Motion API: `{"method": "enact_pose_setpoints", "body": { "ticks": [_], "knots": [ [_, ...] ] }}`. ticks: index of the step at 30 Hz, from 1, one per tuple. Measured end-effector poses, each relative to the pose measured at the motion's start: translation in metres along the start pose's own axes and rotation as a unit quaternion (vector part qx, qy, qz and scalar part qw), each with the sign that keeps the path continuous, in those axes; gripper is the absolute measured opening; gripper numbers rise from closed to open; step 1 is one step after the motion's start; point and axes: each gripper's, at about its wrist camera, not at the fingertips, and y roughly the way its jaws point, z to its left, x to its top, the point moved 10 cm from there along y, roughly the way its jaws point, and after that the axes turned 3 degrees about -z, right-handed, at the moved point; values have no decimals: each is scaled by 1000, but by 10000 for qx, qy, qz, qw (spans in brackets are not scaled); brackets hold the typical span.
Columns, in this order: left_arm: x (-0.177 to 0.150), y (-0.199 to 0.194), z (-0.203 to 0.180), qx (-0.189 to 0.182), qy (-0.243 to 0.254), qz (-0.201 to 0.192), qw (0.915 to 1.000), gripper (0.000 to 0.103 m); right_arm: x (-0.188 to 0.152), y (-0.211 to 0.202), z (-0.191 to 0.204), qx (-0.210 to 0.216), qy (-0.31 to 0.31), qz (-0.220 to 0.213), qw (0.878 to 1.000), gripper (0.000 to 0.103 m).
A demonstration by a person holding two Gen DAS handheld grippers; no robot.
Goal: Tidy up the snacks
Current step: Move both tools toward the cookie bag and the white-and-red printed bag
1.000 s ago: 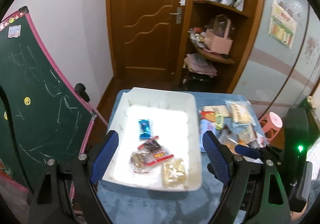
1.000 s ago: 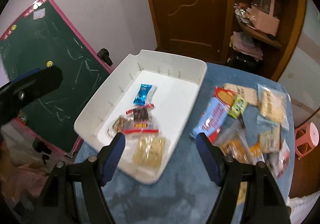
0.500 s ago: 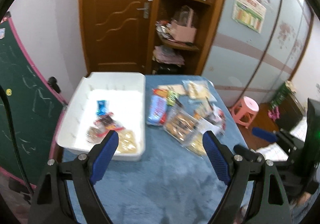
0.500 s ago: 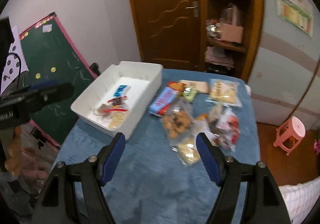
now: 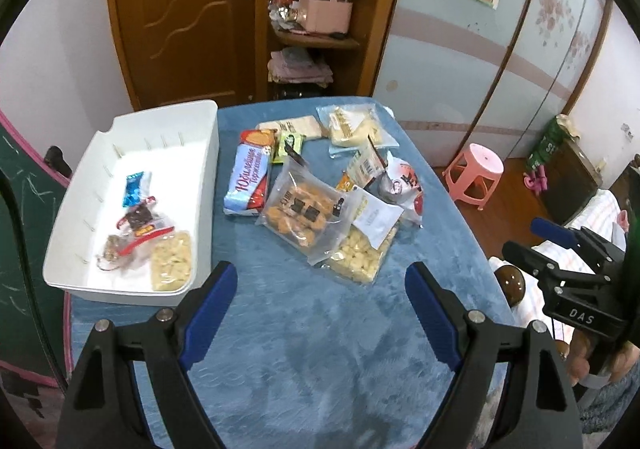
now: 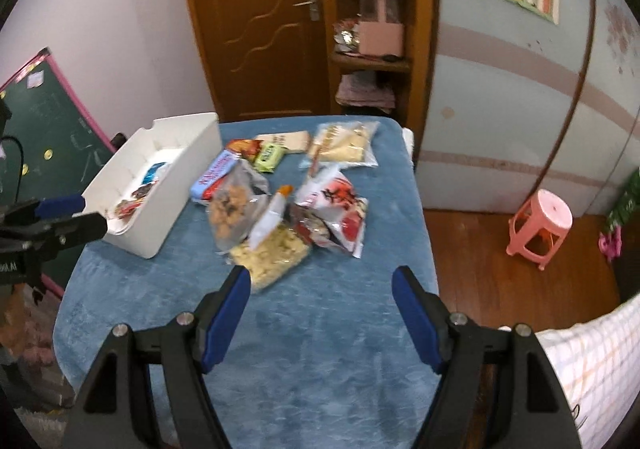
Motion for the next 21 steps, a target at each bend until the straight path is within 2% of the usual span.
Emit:
{"method": "enact_pose_setpoints", "body": {
  "ticks": [5,11,16,21],
  "knots": [
    [9,31,2,-14,-410,112,9991,85,-2,16,-12,-76,29,58,9999,74],
    [33,79,12,274,-893,262,9953,85,6,53,-18,-159,31,201,9997,74],
    [49,124,24,664,-1259,494,9886,85,18,85,-18,-241,-93,283,9993,74],
    [47,162,31,685,-1616,860,9807,85,27,119,-15,-230,-275,412,9985,74]
  ]
}}
